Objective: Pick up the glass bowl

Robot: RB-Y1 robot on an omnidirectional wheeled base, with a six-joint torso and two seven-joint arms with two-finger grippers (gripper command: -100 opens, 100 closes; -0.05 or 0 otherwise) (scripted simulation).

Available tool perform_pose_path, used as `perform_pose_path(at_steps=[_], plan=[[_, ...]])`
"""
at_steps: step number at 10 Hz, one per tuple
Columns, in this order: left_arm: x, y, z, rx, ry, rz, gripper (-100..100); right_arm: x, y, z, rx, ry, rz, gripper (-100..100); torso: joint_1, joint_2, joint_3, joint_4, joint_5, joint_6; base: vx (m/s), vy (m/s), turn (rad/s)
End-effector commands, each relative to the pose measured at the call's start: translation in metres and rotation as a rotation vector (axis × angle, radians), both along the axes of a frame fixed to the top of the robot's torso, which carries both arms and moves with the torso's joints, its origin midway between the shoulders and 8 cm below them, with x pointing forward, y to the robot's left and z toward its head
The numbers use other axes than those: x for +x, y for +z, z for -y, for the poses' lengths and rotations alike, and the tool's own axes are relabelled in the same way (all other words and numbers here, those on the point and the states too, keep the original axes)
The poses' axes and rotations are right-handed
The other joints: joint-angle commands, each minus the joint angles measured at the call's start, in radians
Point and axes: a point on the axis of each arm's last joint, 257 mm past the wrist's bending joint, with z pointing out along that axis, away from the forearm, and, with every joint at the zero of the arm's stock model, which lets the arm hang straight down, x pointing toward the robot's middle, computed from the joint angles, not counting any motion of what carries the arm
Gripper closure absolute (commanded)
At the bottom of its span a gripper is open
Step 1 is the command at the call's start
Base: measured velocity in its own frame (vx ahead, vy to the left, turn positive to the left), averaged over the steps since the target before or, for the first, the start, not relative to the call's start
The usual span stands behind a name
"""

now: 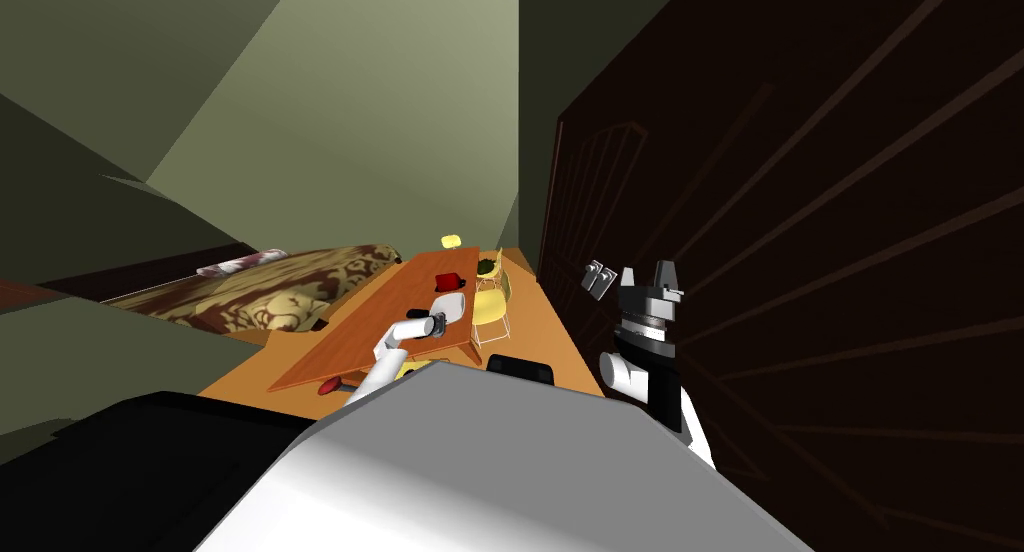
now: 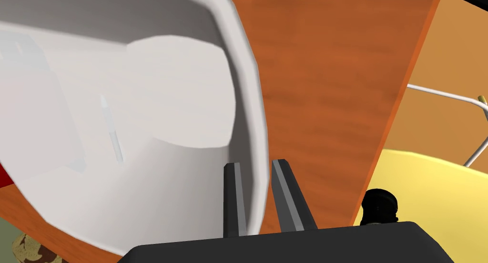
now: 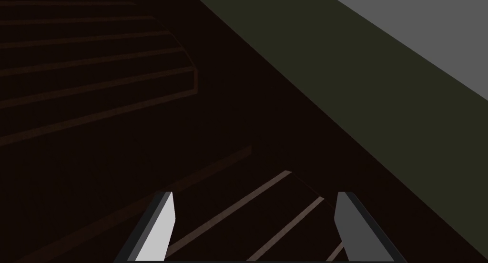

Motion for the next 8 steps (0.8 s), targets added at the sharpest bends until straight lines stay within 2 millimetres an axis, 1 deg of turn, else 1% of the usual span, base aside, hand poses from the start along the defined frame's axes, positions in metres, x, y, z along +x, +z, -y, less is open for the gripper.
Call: perform_pose_path(at_steps=[1, 2, 3, 5, 6, 7, 8], plan=[[-0.014, 0.002, -0.001, 0.012, -0.001, -0.002, 100, 0.000, 0.000, 0.000, 0.000, 0.000, 0.000, 0, 0.000, 0.000, 0.000, 0.000, 0.000, 0.000, 0.057, 0.005, 0.006], [-0.003, 0.014, 0.001, 0.021, -0.016, 0.030, 100, 0.000, 0.000, 0.000, 0.000, 0.000, 0.000, 0, 0.000, 0.002, 0.001, 0.000, 0.000, 0.000, 0.009, 0.003, 0.011], [-0.032, 0.010, -0.010, 0.023, 0.022, -0.018, 100, 0.000, 0.000, 0.000, 0.000, 0.000, 0.000, 0, -0.001, 0.004, 0.002, 0.002, -0.001, 0.001, 0.079, -0.004, -0.034], [-0.044, 0.020, -0.010, 0.043, 0.010, -0.009, 100, 0.000, 0.000, 0.000, 0.000, 0.000, 0.000, 0, -0.002, 0.001, 0.001, 0.001, -0.002, 0.000, 0.066, -0.010, 0.005], [-0.035, 0.032, -0.007, 0.053, -0.005, 0.020, 100, 0.000, 0.000, 0.000, 0.000, 0.000, 0.000, 0, -0.002, 0.003, 0.002, 0.002, -0.002, 0.001, 0.010, 0.006, 0.005], [-0.040, 0.025, -0.006, 0.044, 0.005, 0.002, 100, 0.000, 0.000, 0.000, 0.000, 0.000, 0.000, 0, -0.002, 0.005, 0.004, 0.003, -0.003, 0.001, 0.000, 0.000, 0.000], [-0.039, 0.026, -0.006, 0.046, 0.003, 0.005, 0, 0.000, 0.000, 0.000, 0.000, 0.000, 0.000, 0, -0.003, 0.006, 0.004, 0.003, -0.002, 0.001, 0.000, 0.000, 0.000]])
